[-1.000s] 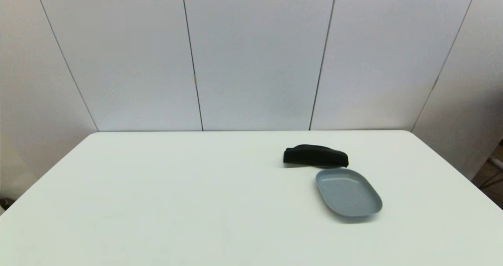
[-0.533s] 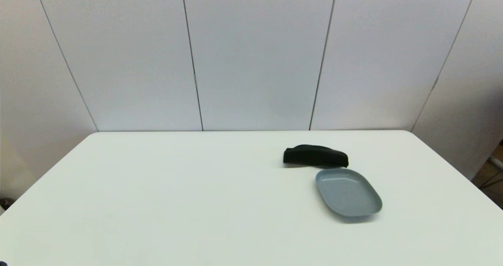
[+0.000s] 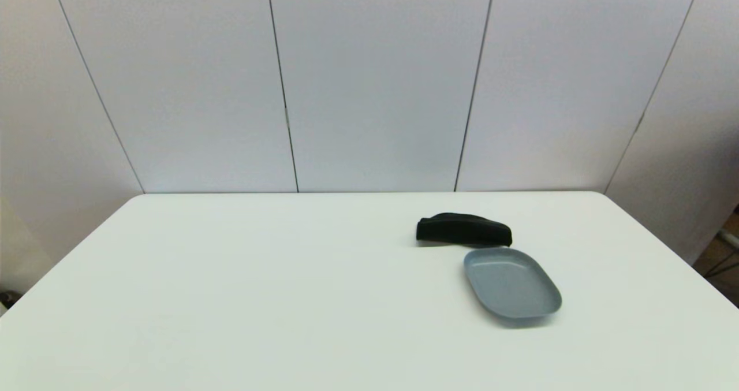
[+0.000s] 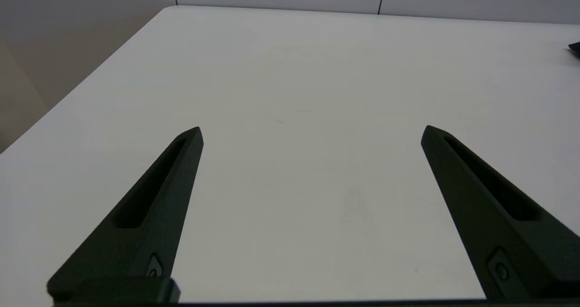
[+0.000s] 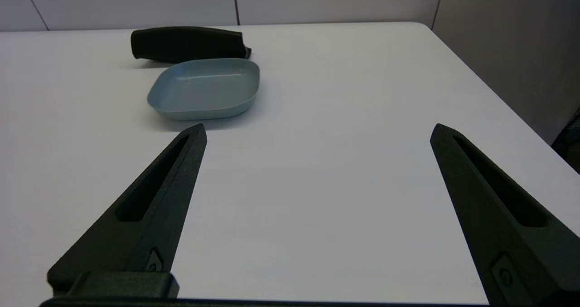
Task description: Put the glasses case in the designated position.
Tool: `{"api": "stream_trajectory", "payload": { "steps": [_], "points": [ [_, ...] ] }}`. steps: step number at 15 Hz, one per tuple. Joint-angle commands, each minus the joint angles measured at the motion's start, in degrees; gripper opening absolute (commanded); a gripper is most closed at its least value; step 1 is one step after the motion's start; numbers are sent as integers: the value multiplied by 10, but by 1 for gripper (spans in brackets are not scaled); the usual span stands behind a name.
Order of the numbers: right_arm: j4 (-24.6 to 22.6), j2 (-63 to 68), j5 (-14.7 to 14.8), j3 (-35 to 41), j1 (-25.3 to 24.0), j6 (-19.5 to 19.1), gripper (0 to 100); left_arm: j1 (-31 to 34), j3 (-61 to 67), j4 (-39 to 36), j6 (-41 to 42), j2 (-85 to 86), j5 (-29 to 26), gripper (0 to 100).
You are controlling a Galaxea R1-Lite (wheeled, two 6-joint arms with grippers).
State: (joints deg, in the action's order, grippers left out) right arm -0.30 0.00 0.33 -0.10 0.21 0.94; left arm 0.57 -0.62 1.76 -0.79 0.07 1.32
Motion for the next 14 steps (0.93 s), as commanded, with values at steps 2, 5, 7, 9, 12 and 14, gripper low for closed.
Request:
{"api": "stream_trajectory", "payload": {
  "steps": [2,5,7,9,12,14],
  "points": [
    [0,0,-1,0,0,0,100,0,0,-2,-24,-1,5,100],
    [0,0,0,0,0,0,100,0,-1,-2,-32,-1,6,100],
    [0,0,0,0,0,0,100,0,0,-2,-33,-1,9,100],
    [0,0,-1,0,1,0,100,0,0,-3,-55,-1,10,100],
    [0,0,0,0,1,0,100,0,0,-3,-49,-1,10,100],
    [0,0,0,0,0,0,100,0,0,-2,-49,-1,10,100]
  ]
}}
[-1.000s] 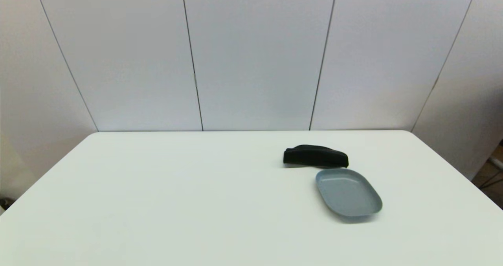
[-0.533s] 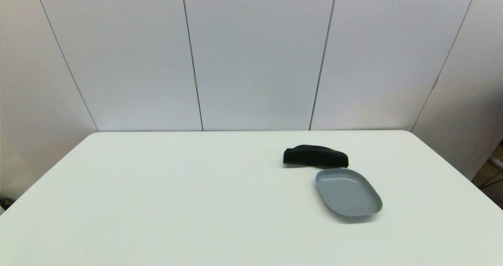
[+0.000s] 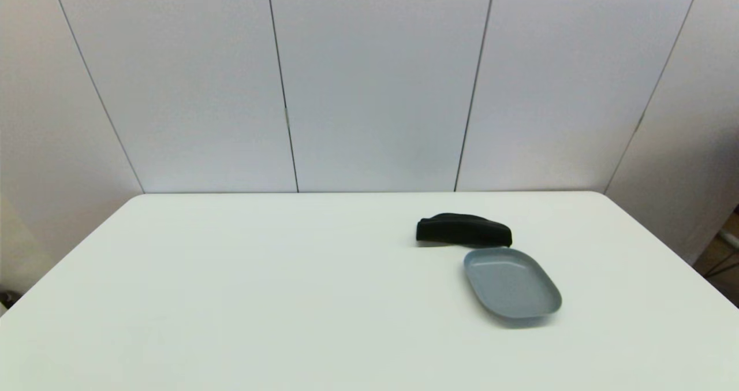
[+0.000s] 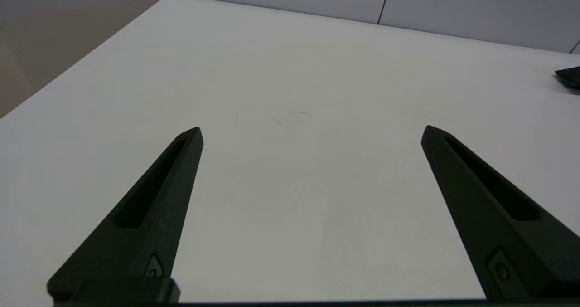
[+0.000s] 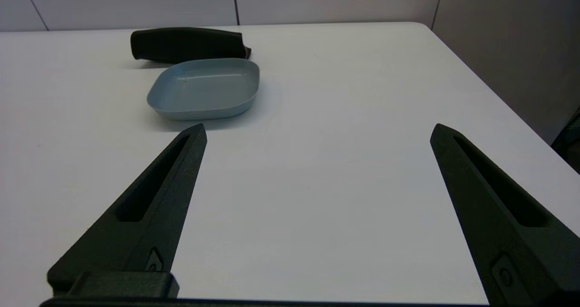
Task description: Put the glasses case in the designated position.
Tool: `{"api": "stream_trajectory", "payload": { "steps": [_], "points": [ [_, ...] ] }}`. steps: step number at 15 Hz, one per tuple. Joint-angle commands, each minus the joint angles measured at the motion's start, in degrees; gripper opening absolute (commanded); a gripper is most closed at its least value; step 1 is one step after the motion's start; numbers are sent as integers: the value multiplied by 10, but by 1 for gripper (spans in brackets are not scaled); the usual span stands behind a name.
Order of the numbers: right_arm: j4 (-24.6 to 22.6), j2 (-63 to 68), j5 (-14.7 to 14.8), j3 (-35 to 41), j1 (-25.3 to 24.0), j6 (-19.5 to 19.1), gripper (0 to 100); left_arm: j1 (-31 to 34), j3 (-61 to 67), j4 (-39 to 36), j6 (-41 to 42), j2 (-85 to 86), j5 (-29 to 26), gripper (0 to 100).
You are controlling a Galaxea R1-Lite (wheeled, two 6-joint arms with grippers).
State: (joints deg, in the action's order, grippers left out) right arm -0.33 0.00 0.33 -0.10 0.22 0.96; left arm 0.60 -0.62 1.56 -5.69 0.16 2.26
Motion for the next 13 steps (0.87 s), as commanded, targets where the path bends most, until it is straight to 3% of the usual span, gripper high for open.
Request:
{"api": "stream_trajectory", "payload": {
  "steps": [1,13],
  "points": [
    [0,0,0,0,0,0,100,0,0,0,0,-2,0,100],
    [0,0,0,0,0,1,100,0,0,0,0,-2,0,100]
  ]
}}
